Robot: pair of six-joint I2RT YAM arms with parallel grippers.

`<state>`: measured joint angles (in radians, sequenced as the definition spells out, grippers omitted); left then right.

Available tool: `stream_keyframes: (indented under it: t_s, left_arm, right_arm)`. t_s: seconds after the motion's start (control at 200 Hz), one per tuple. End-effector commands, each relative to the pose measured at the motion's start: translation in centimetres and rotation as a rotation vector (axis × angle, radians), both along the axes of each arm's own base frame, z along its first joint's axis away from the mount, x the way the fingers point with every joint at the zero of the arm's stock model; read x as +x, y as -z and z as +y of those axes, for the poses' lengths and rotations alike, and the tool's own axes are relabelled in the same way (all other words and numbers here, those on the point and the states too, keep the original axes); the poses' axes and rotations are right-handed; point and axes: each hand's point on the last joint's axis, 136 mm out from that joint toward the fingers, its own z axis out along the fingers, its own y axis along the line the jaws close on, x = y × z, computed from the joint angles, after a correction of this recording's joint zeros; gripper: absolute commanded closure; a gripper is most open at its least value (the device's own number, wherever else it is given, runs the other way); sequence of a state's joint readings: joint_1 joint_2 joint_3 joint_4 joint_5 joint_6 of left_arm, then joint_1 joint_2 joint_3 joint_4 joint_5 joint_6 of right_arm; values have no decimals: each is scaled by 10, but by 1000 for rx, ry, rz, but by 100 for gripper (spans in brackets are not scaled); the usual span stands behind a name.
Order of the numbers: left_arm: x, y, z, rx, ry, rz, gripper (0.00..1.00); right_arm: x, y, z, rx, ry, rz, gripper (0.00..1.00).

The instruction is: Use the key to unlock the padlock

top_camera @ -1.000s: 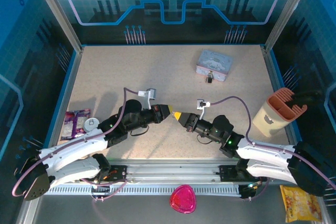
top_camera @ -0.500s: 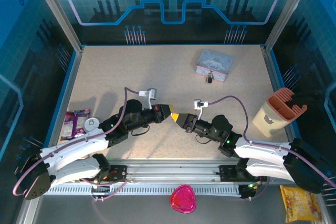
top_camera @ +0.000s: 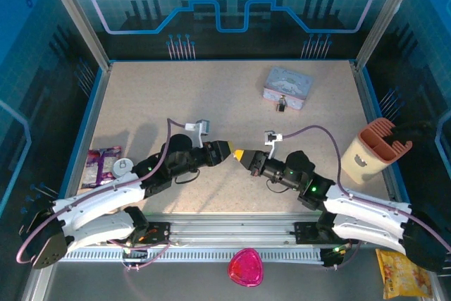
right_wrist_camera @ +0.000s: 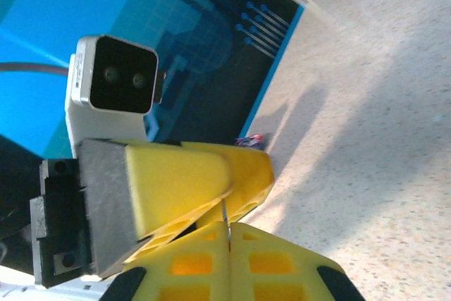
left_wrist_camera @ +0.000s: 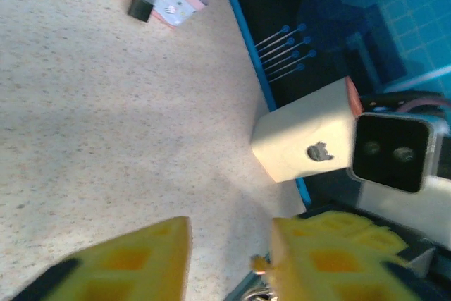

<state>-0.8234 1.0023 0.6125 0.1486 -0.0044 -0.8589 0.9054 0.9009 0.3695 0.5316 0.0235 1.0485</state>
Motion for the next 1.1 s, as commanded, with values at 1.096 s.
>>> stream_keyframes:
  t_s: [1.096]
  left_arm:
    - [182,46,-64,432,-23,75,14]
  right_arm:
    - [-8,-22,-148,-659,368,-33,100]
